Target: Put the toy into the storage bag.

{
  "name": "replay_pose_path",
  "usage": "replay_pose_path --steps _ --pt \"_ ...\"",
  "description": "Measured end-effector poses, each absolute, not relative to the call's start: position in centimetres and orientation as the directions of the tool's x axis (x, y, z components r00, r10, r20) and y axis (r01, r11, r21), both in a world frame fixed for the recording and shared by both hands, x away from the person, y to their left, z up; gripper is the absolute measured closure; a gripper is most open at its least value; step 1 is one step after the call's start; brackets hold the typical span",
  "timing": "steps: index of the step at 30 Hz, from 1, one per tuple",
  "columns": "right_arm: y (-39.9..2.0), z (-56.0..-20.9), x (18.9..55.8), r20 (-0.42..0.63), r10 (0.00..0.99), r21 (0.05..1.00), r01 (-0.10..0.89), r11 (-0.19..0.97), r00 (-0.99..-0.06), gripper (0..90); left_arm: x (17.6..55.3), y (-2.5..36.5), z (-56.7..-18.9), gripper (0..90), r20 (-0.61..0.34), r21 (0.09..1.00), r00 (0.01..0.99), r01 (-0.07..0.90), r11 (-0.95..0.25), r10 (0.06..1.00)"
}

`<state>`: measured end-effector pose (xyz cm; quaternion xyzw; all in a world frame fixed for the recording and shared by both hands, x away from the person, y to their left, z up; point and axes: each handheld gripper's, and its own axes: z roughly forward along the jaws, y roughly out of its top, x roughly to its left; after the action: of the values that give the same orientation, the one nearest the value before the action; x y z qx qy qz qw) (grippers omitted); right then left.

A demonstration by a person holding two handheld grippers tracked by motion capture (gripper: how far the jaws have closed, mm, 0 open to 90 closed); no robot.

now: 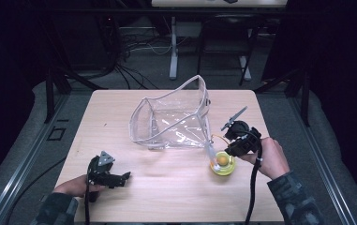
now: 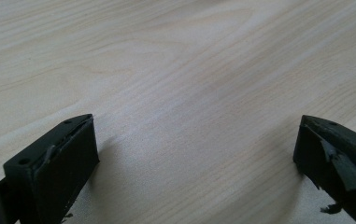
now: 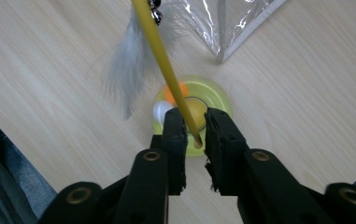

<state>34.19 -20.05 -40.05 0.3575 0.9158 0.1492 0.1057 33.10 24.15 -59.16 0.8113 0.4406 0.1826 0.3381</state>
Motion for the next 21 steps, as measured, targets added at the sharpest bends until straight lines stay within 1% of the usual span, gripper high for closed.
replay_pose_path --steps 1,2,4,5,8,11,14,21 --pt "-20.05 -40.05 34.19 -0.087 0.686 0.349 0.623 0.700 -0.722 81.0 33.10 24.15 -59.16 0.0 -0.002 0.710 0.545 0.591 -0.383 0.838" --pt "-20.02 -40.17 34.23 -0.092 0.684 0.346 0.621 0.703 -0.723 84.1 33.10 24.16 -59.16 0.0 -0.001 0.710 0.546 0.591 -0.384 0.838" --pt "-20.03 -40.23 34.27 -0.093 0.683 0.349 0.619 0.703 -0.724 85.3 33.10 24.16 -59.16 0.0 -0.001 0.710 0.546 0.590 -0.385 0.838" --pt "-20.07 -40.28 34.25 -0.095 0.688 0.357 0.620 0.698 -0.719 87.8 33.10 24.16 -59.16 0.0 -0.001 0.709 0.546 0.591 -0.385 0.838" --pt "-20.18 -40.24 34.30 -0.093 0.685 0.356 0.619 0.700 -0.722 88.0 33.10 24.16 -59.16 0.0 -0.001 0.710 0.546 0.590 -0.384 0.838" --pt "-20.23 -40.25 34.33 -0.095 0.694 0.379 0.619 0.688 -0.713 88.2 33.10 24.16 -59.16 0.0 -0.001 0.710 0.546 0.591 -0.384 0.838" --pt "-20.30 -40.14 34.36 -0.108 0.692 0.375 0.616 0.693 -0.714 88.3 33.10 24.16 -59.16 0.0 -0.001 0.710 0.546 0.591 -0.384 0.838" --pt "-20.35 -40.01 34.34 -0.092 0.687 0.371 0.615 0.696 -0.721 88.3 33.09 24.16 -59.16 0.0 -0.001 0.710 0.546 0.590 -0.384 0.838"
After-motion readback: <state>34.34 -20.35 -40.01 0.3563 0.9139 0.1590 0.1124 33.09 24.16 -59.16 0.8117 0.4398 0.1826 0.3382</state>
